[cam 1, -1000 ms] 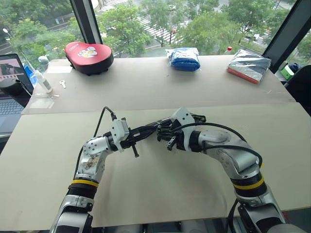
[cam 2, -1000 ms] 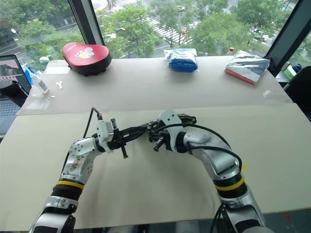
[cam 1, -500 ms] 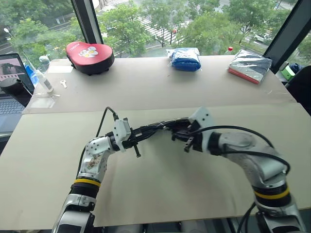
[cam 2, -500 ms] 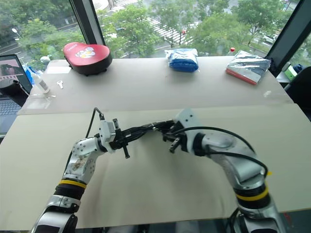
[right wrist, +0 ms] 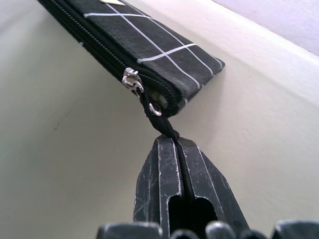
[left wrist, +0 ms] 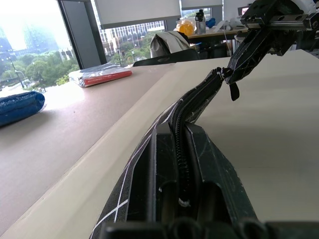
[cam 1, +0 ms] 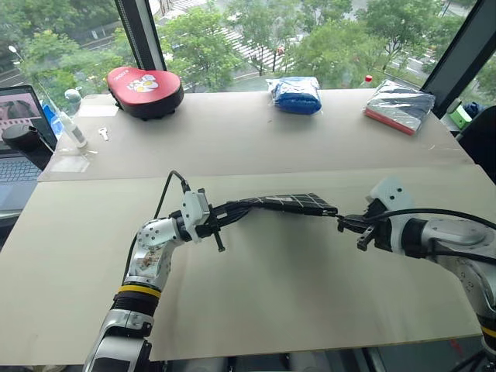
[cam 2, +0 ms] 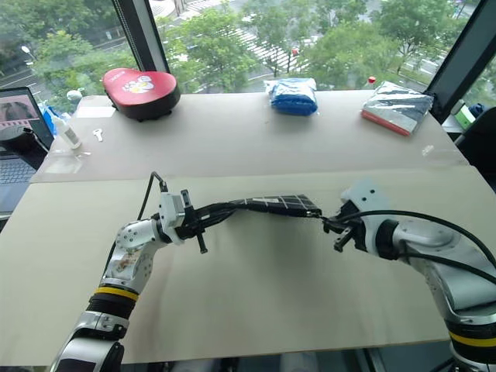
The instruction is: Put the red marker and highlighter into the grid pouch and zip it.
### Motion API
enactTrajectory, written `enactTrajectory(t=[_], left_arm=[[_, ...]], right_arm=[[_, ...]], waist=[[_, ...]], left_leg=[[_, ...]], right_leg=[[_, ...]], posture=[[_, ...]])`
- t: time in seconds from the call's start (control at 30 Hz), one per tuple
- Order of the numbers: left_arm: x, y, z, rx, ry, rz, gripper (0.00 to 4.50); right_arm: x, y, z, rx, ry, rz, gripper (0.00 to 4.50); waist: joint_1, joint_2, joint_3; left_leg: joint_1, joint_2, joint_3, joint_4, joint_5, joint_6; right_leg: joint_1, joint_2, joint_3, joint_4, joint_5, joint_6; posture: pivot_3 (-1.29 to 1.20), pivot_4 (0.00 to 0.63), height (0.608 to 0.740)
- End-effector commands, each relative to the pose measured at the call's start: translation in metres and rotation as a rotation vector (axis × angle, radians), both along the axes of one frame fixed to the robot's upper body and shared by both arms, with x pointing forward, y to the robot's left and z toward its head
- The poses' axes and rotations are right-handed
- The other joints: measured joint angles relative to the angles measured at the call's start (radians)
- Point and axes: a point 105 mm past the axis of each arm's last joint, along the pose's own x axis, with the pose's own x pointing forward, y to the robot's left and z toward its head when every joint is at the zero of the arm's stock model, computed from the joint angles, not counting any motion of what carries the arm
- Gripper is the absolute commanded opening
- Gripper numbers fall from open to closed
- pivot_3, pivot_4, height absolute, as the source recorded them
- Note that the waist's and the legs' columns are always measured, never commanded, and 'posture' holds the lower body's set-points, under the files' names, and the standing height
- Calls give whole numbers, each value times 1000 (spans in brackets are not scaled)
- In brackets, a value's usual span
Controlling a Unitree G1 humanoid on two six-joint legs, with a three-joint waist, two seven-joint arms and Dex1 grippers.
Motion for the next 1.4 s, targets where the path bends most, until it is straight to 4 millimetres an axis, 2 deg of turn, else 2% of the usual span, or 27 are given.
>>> enactTrajectory(t=[0.03, 0.23, 0.3, 0.33, 0.37, 0.43, 0.53, 0.63, 0.73, 0.87, 0.97, 1.03, 1.27, 1.4], left_arm=[[1, 5, 10, -7, -48, 9, 0], [3, 7, 12, -1, -51, 9, 0], [3, 6, 12, 0, -52, 6, 0], [4, 5, 13, 0, -52, 3, 0], [3, 4, 13, 1, -53, -2, 0], [3, 1, 12, 4, -56, -19, 0], [2, -4, 11, 11, -58, -39, 0], [0, -13, 4, 40, -58, -76, 0], [0, -20, -1, 61, -60, -106, 0], [-2, -33, -7, 82, -47, -159, 0], [-3, -37, -11, 104, -36, -196, 0], [-5, -38, -11, 99, -25, -222, 831], [-5, -22, 1, 69, 7, -196, 3165], [-8, -15, 19, -35, 133, -173, 3165]], right_arm=[[5, -24, 10, -37, -57, -85, 31], [9, -31, 10, -10, -86, -116, 31], [14, -32, 14, 34, -117, -136, 633], [15, -30, 14, 54, -122, -133, 757], [15, -27, 14, 75, -122, -121, 1132], [13, -22, 8, 110, -99, -103, 1889], [3, -22, 5, 186, -58, -82, 2799], [-20, -37, 9, 196, -31, -43, 2799], [-32, -55, 10, 162, -36, -58, 2799], [-43, -69, 19, 178, -75, -87, 2799], [-42, -70, 15, 182, -78, -106, 2799], [-41, -67, 12, 185, -75, -102, 2827], [-37, -62, 7, 183, -66, -93, 2827], [-32, -65, 7, 180, -67, -91, 2827]], waist=[[2, 0, 0], [2, 0, 0], [2, 0, 0], [2, 0, 0], [2, 0, 0], [2, 0, 0], [2, 0, 0], [2, 0, 0], [18, 0, 0], [13, 0, 0], [10, 0, 0], [6, 0, 0], [5, 0, 0], [3, 0, 0]], left_leg=[[0, 0, 0, 0, 0, 0], [0, 0, 0, 0, 0, 0], [0, 0, 0, 0, 0, 0], [0, 0, 0, 0, 0, 0], [0, 0, 0, 0, 0, 0], [0, 0, 0, 0, 0, 0], [0, 0, 0, 0, 0, 0], [0, 0, 0, 0, 0, 0], [-1, -1, -1, 0, 0, 0], [1, 0, 1, 1, -1, 2], [4, 0, 1, 1, -4, 7], [6, 1, 1, 0, -4, 7], [10, 1, 1, 1, -5, 9], [10, 1, 0, 1, -5, 9]], right_leg=[[0, 0, 0, 0, 0, 0], [0, 0, 0, 0, 0, 0], [0, 0, 0, 0, 0, 0], [0, 0, 0, 0, 0, 0], [0, 0, 0, 0, 0, 0], [0, 0, 0, 0, 0, 0], [0, 0, 0, 0, 0, 0], [0, 0, 1, 0, 0, 0], [1, 0, -1, -1, 0, 1], [3, 0, 1, -2, 1, 2], [5, 0, 1, -1, 1, 2], [8, 0, 1, -1, 1, 2], [13, 0, 0, -2, 0, 3], [13, 0, 0, -2, 0, 3]], posture=[[0, 150, 740], [0, 150, 740], [0, 150, 740], [0, 150, 740], [0, 150, 740], [0, 150, 740], [0, 150, 740], [0, 150, 740], [0, 150, 740], [0, 150, 740], [0, 150, 740], [0, 150, 740], [0, 150, 740], [0, 150, 740]])
